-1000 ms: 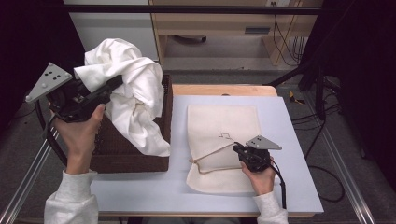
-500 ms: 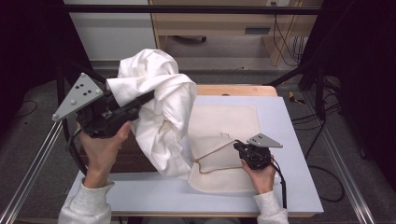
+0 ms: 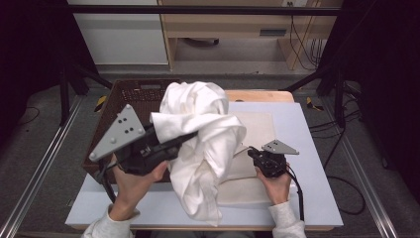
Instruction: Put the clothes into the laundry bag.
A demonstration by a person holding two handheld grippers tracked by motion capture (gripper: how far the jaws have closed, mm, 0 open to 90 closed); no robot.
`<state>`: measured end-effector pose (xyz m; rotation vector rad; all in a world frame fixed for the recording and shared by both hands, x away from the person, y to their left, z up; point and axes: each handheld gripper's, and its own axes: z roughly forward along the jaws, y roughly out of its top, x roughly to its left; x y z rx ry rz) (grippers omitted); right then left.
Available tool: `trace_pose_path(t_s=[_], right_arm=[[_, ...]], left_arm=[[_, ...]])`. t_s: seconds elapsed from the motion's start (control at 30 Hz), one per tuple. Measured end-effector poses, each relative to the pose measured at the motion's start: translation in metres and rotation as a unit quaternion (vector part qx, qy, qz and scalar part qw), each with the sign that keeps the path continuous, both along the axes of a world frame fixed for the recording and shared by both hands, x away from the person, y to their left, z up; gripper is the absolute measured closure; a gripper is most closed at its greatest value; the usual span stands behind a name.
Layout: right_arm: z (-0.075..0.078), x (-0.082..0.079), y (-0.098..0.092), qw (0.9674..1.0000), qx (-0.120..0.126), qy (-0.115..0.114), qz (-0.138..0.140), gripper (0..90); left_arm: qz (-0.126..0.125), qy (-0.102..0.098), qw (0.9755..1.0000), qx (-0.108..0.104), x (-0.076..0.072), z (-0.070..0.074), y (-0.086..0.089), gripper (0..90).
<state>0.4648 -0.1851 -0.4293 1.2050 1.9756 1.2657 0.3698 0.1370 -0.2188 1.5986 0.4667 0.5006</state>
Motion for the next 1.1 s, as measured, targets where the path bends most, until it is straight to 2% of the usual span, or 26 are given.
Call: trace_pose_path(t_s=[0.07, 0.17, 0.2, 0.23, 0.3, 0.33, 0.37, 0.43, 0.5, 0.63, 0.7, 0.77, 0.8, 0.83, 0.93, 0.97, 1.03, 1.07, 1.1], right_arm=[[0.000, 0.002, 0.000, 1.0000, 0.005, -0.001, 0.001, 87.0], [0.000, 0.002, 0.000, 1.0000, 0.006, 0.000, 0.000, 87.0], [0.001, 0.003, 0.001, 1.0000, 0.005, -0.002, 0.001, 87.0], [0.001, 0.003, 0.001, 1.0000, 0.005, -0.002, 0.001, 87.0], [0.001, 0.003, 0.001, 1.0000, 0.008, -0.004, 0.001, 87.0], [0.000, 0.004, 0.001, 0.9999, 0.009, -0.004, 0.001, 87.0], [0.000, 0.004, 0.001, 0.9999, 0.009, -0.004, 0.001, 87.0], [0.001, 0.004, 0.001, 0.9999, 0.010, -0.004, 0.000, 87.0], [0.001, 0.003, -0.001, 0.9999, 0.011, -0.004, -0.001, 87.1], [0.002, 0.003, -0.003, 0.9999, 0.015, -0.006, -0.004, 87.1], [0.003, 0.003, -0.005, 0.9998, 0.019, -0.008, -0.004, 87.1], [0.003, 0.002, -0.006, 0.9998, 0.019, -0.007, -0.005, 87.1], [0.003, 0.002, -0.006, 0.9998, 0.019, -0.006, -0.005, 87.1], [0.003, 0.002, -0.006, 0.9998, 0.019, -0.006, -0.005, 87.1], [0.002, 0.003, -0.004, 0.9999, 0.016, -0.004, -0.001, 87.1], [0.002, 0.003, -0.003, 0.9999, 0.015, -0.003, -0.001, 87.1], [0.001, 0.003, -0.002, 0.9999, 0.012, -0.002, 0.000, 87.1], [0.000, 0.003, -0.002, 0.9999, 0.010, -0.001, 0.000, 87.2], [0.000, 0.003, -0.002, 0.9999, 0.010, -0.001, 0.000, 87.2]], left_arm=[[-0.015, 0.005, 0.9999, 0.002, -0.005, -0.008, -0.007, 66.0], [-0.023, 0.010, 0.9997, 0.003, -0.008, -0.015, -0.013, 66.0], [-0.034, 0.015, 0.9993, 0.004, -0.009, -0.023, -0.019, 66.0], [-0.034, 0.015, 0.9993, 0.004, -0.009, -0.023, -0.019, 66.0], [-0.045, 0.023, 0.9987, 0.004, -0.009, -0.033, -0.026, 66.0], [-0.057, 0.033, 0.9978, 0.007, -0.006, -0.044, -0.034, 66.0], [-0.057, 0.033, 0.9978, 0.007, -0.006, -0.044, -0.034, 66.0], [-0.062, 0.043, 0.9970, 0.016, -0.003, -0.057, -0.042, 66.0], [-0.056, 0.052, 0.9963, 0.039, 0.001, -0.074, -0.053, 65.9], [-0.046, 0.069, 0.9943, 0.068, 0.009, -0.098, -0.063, 65.9], [-0.044, 0.088, 0.9911, 0.089, 0.016, -0.114, -0.068, 65.9], [-0.041, 0.098, 0.9885, 0.108, 0.020, -0.126, -0.072, 65.8], [-0.035, 0.105, 0.9861, 0.124, 0.023, -0.138, -0.076, 65.8], [-0.035, 0.105, 0.9861, 0.124, 0.023, -0.138, -0.076, 65.8], [-0.036, 0.123, 0.9803, 0.150, 0.029, -0.157, -0.085, 65.7], [-0.037, 0.131, 0.9774, 0.162, 0.031, -0.165, -0.089, 65.6], [-0.036, 0.134, 0.9741, 0.178, 0.033, -0.176, -0.096, 65.5], [-0.029, 0.133, 0.9697, 0.203, 0.035, -0.187, -0.104, 65.3], [-0.029, 0.133, 0.9697, 0.203, 0.035, -0.187, -0.104, 65.2]])
